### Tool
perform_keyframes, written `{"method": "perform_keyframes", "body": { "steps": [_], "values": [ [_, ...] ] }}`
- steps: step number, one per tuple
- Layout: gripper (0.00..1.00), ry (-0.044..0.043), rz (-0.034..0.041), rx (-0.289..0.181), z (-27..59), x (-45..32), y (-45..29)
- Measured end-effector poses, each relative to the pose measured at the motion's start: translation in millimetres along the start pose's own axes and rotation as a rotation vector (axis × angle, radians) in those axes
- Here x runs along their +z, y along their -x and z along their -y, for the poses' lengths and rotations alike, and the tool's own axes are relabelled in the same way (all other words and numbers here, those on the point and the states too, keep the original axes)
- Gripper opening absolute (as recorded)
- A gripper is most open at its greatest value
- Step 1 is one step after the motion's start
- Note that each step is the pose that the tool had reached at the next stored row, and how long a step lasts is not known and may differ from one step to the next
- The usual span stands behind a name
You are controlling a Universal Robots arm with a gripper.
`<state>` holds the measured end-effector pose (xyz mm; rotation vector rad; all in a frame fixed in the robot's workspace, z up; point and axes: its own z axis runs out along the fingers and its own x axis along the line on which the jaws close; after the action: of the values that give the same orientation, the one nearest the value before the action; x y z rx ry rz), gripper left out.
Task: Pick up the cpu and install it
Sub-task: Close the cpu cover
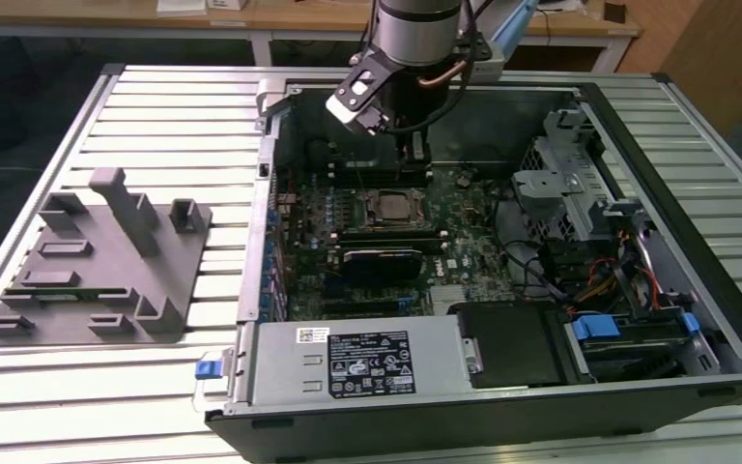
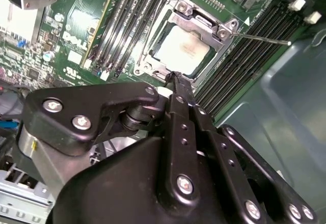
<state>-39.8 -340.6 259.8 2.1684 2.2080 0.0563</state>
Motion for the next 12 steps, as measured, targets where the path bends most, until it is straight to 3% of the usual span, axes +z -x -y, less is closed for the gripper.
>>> {"method": "perform_keyframes", "body": {
  "steps": [12],
  "values": [
    [0.11, 0.0015, -0.0112, -0.193, 0.0, 0.3, 0.0]
  ]
}}
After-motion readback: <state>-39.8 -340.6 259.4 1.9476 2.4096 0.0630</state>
